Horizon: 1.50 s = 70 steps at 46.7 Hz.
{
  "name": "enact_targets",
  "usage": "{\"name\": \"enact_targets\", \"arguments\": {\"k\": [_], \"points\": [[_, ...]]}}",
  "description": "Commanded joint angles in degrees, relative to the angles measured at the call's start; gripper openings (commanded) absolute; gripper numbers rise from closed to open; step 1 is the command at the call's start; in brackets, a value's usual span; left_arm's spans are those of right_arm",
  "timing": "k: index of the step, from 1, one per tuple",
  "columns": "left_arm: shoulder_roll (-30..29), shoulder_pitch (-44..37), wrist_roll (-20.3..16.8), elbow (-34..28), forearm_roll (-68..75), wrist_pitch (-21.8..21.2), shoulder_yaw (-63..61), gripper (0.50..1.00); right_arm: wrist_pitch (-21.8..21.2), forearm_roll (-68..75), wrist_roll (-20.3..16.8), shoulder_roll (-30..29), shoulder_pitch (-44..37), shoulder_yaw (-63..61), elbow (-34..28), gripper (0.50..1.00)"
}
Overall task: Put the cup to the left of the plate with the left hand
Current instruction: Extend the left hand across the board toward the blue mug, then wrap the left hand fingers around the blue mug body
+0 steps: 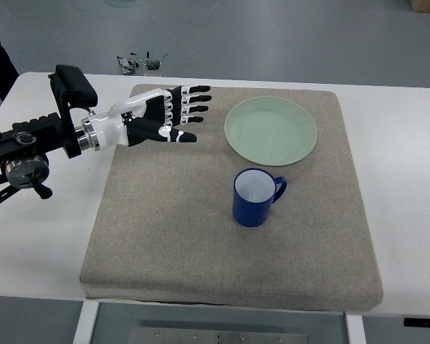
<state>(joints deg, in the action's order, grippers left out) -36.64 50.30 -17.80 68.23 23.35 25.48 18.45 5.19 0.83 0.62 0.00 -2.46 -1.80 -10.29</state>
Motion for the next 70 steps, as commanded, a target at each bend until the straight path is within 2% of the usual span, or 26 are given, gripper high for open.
{"name": "enact_targets", "arguments": {"k": [1,5,22,35,70], "points": [[-1.7,-1.3,-0.4,0.8,2.3,2.9,0.1,0.994,0.0,0.1,0.0,0.0,0.0,0.0,-0.1,0.934],[-1.9,-2.0,-0.4,1.1,2.8,4.1,0.1,0.994,0.0,0.1,0.0,0.0,0.0,0.0,0.0,0.934],[-0.6,-3.8,-0.4,1.6,7.0,4.3,0.0,0.994,0.0,0.1,0.0,0.0,0.0,0.0,0.0,0.934],[3.2,-5.4,-0.4,1.5,10.6,4.0,0.1,0.994,0.0,0.0,0.0,0.0,0.0,0.0,0.0,0.934],[12.1,-5.0,-0.2,-4.8,11.8,2.8,0.1,0.994,0.0,0.0,0.0,0.0,0.0,0.0,0.0,0.934]]}}
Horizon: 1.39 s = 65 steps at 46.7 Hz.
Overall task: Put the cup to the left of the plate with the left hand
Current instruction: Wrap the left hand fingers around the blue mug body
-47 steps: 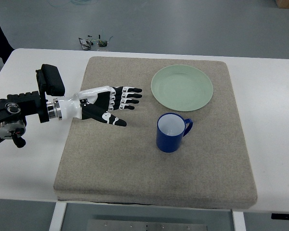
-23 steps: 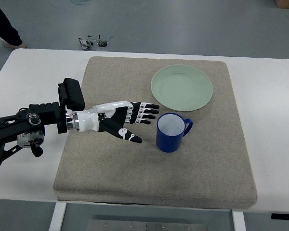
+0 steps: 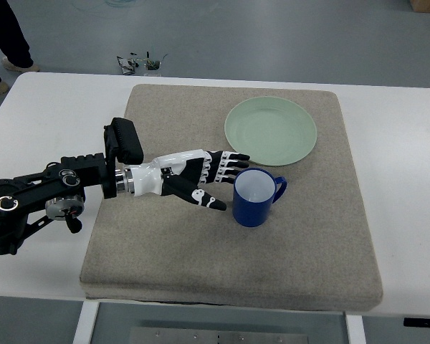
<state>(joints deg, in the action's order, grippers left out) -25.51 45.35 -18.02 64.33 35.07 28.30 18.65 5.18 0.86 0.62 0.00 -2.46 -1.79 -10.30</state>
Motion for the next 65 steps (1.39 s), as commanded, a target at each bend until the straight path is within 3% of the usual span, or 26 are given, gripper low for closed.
{"name": "enact_targets", "arguments": {"k": [1,52,65], "points": [[1.3,0.0,0.0,-1.1,0.1,0.0,-0.2,0.994,0.0,0.0,0.0,0.0,0.0,0.0,0.0,0.934],[11.9,0.9,0.3,-11.0,2.2,-0.7,-0.2,0.994,0.0,0.0,0.0,0.0,0.0,0.0,0.0,0.934],[12.7,0.9,0.3,-11.2,2.3,-0.8,-0.2,0.994,0.0,0.0,0.1,0.0,0.0,0.0,-0.1,0.934]]}}
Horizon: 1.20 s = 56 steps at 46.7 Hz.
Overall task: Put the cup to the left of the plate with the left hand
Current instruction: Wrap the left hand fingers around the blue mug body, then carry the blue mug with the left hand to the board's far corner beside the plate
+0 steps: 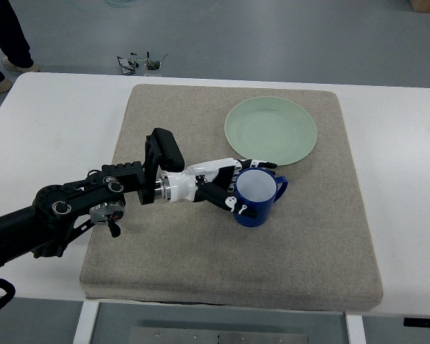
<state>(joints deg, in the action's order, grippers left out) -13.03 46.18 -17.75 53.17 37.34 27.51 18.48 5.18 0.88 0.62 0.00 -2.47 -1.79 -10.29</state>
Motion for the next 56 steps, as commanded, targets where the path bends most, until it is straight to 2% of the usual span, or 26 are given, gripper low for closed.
{"name": "enact_targets", "arguments": {"k": [1,10,16,20,23,26,28,32,37,48,56], "points": [[0.5,0.0,0.0,0.0,0.0,0.0,0.0,0.994,0.0,0.0,0.0,0.0,0.0,-0.1,-0.1,0.934],[0.8,0.2,0.0,0.0,0.0,-0.3,0.0,0.988,0.0,0.0,0.0,0.0,0.0,0.0,-0.1,0.934],[0.9,0.3,0.0,0.0,0.8,-2.5,0.0,0.949,0.0,0.0,0.0,0.0,0.0,0.0,0.0,0.934],[1.2,0.3,-0.1,0.0,1.6,-2.6,0.0,0.859,0.0,0.0,0.0,0.0,0.0,-0.1,0.0,0.934],[1.2,0.3,-0.1,0.0,1.8,-2.6,0.0,0.81,0.0,-0.1,0.0,0.0,0.0,0.0,-0.1,0.934],[1.2,0.3,-0.1,0.1,1.8,-2.6,0.1,0.791,0.0,0.0,0.0,0.0,0.0,0.0,0.0,0.934],[1.2,0.3,-0.1,0.1,1.8,-2.6,0.1,0.761,0.0,-0.1,0.0,0.0,0.0,0.0,0.0,0.934],[1.3,0.3,-0.2,0.1,1.9,-2.7,0.1,0.673,0.0,0.0,0.0,0.0,0.0,0.0,0.0,0.934],[1.5,0.3,-0.2,0.1,1.9,-2.9,0.2,0.598,0.0,-0.1,0.0,0.0,0.0,-0.1,-0.1,0.934],[1.5,0.3,-0.2,0.0,1.6,-3.6,0.6,0.591,0.0,0.0,0.0,0.0,0.0,0.0,0.0,0.934],[1.6,0.3,-0.3,0.2,1.2,-8.3,1.1,0.606,0.0,0.0,0.0,0.0,0.0,0.0,0.0,0.934]]}}
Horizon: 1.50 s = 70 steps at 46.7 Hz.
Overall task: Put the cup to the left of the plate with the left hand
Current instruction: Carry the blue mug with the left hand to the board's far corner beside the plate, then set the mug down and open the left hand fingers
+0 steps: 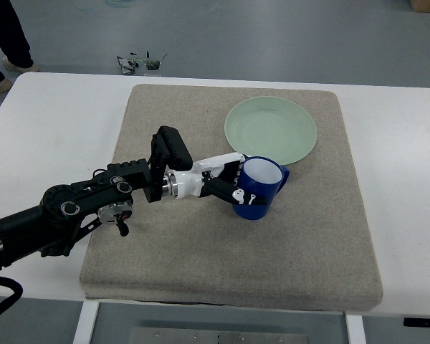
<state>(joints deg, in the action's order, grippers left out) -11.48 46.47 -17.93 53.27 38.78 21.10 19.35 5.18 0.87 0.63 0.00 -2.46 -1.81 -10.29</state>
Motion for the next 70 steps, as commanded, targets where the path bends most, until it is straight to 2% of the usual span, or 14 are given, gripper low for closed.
{"name": "enact_targets", "arguments": {"k": [1,23,31,34,44,60,70], "points": [[0.0,0.1,-0.1,0.1,-0.3,-2.5,0.7,0.606,0.0,0.0,0.0,0.0,0.0,0.0,-0.1,0.934],[-3.1,-0.9,-1.1,-0.1,-0.6,-15.2,12.6,0.608,0.0,-0.1,0.0,0.0,0.0,0.0,0.0,0.934],[-5.7,-0.9,-5.4,-0.2,0.0,-21.4,12.6,0.608,0.0,0.0,0.0,0.0,0.0,0.0,0.0,0.934],[-6.5,-1.0,-6.0,-0.2,-0.1,-22.7,12.6,0.606,0.0,0.0,0.0,0.0,0.0,0.1,0.0,0.934],[-7.4,-1.7,-6.9,-4.7,-0.9,-22.9,12.7,0.608,0.0,0.0,0.0,0.0,0.0,0.0,0.0,0.934],[-6.8,-3.6,-7.1,-7.1,-1.7,-23.2,12.6,0.645,0.0,0.0,0.0,0.0,0.0,0.0,-0.1,0.934],[-6.8,-4.3,-8.6,-7.2,-1.7,-24.3,12.6,0.658,0.0,0.0,0.0,0.0,0.0,0.1,0.0,0.934]]}}
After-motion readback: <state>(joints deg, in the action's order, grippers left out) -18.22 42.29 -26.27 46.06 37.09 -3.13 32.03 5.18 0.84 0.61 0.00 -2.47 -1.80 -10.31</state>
